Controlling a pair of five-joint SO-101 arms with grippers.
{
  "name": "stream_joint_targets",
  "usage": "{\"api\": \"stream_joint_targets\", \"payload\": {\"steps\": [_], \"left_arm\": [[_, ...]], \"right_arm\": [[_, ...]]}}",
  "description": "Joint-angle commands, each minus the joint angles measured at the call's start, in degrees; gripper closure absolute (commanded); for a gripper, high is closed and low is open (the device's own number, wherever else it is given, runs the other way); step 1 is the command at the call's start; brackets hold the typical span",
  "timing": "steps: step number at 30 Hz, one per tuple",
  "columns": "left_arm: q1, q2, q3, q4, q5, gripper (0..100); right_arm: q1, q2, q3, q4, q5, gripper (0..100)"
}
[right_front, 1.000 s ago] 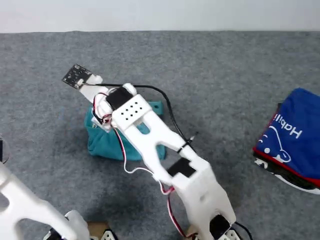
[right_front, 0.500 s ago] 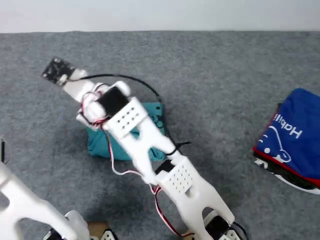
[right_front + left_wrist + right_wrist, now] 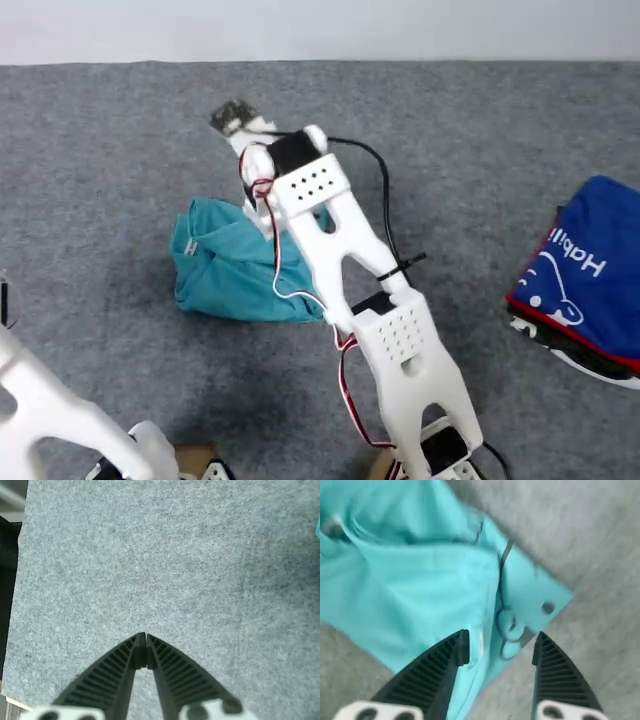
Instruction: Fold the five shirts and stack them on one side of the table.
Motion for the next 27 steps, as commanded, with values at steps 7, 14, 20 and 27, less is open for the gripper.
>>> {"api": "stream_joint_targets", "payload": {"steps": [7, 14, 20, 27], "left_arm": [[0.4, -1.2, -0.1, -1.6, -0.4, 100], [0.4, -1.2, -0.1, -1.6, -0.4, 100], [0.4, -1.2, -0.1, -1.6, -0.4, 100], [0.4, -1.2, -0.1, -1.6, -0.4, 100]], "right_arm": [[-1.5, 0.5, 1.7, -0.8, -1.5, 78.2], [-2.1, 4.9, -2.1, -2.9, -1.0, 86.1], [-4.4, 6.9, -5.1, -1.3, 4.7, 98.8], [-9.2, 4.8, -11.2, 2.3, 5.8, 98.8]]}}
